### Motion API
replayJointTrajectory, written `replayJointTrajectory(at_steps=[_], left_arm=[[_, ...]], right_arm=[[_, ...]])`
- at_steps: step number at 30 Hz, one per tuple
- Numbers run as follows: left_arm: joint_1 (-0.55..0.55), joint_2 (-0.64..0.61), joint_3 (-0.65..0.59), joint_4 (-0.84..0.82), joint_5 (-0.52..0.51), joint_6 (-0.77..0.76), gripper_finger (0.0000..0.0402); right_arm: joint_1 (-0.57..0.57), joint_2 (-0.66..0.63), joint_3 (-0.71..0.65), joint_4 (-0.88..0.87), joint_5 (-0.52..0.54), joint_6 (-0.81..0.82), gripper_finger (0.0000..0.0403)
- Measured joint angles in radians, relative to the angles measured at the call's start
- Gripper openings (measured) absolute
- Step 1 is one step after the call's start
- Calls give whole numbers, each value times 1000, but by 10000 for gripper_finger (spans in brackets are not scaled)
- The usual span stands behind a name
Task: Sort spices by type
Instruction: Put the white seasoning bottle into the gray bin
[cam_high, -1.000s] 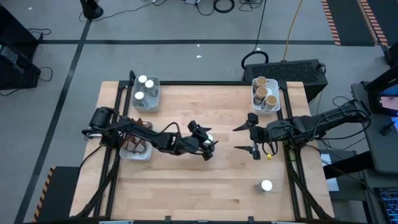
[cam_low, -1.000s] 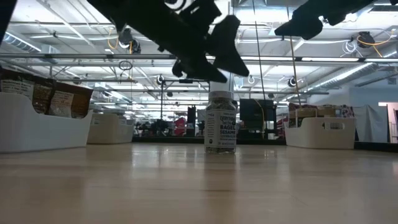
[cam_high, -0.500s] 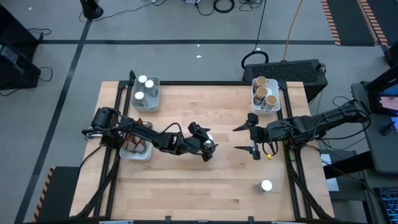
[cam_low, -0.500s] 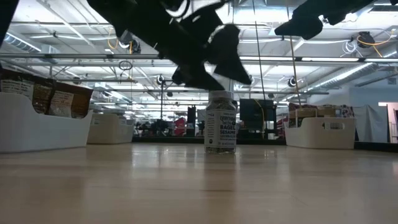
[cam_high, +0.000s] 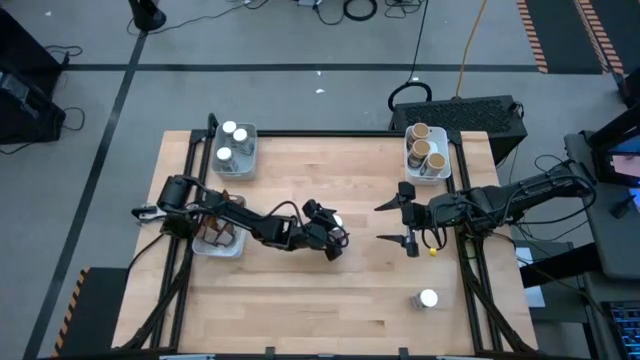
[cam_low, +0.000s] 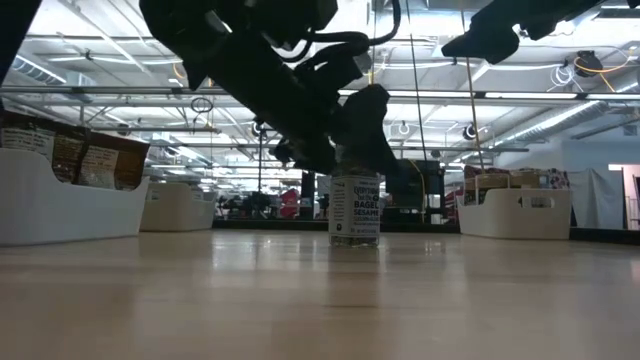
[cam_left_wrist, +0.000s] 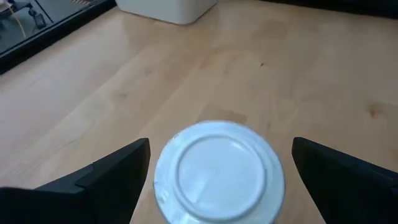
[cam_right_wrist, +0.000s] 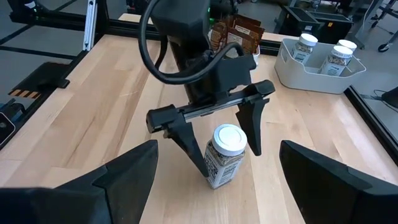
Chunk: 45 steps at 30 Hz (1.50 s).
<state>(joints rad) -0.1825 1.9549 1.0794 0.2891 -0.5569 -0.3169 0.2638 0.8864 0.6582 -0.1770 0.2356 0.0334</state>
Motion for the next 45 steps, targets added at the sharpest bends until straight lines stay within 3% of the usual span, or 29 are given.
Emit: replayJointTrajectory(at_steps=[6, 16, 31, 39, 45], left_arm=[[2, 0, 0, 4, -6, -18, 353], [5, -37, 0, -1, -8, -7, 202], [79, -392, 0, -331, -46, 91, 202], [215, -591, 0, -640, -71, 33, 202], [358, -662, -7, -856, -137, 7, 202]], right_arm=[[0, 0, 0, 0, 0, 0, 320], [0, 0, 0, -1, 0, 0, 320], [0, 0, 0, -25, -1, 23, 320], [0, 0, 0, -32, -2, 35, 320], [3, 1, 0, -44, -2, 53, 320]])
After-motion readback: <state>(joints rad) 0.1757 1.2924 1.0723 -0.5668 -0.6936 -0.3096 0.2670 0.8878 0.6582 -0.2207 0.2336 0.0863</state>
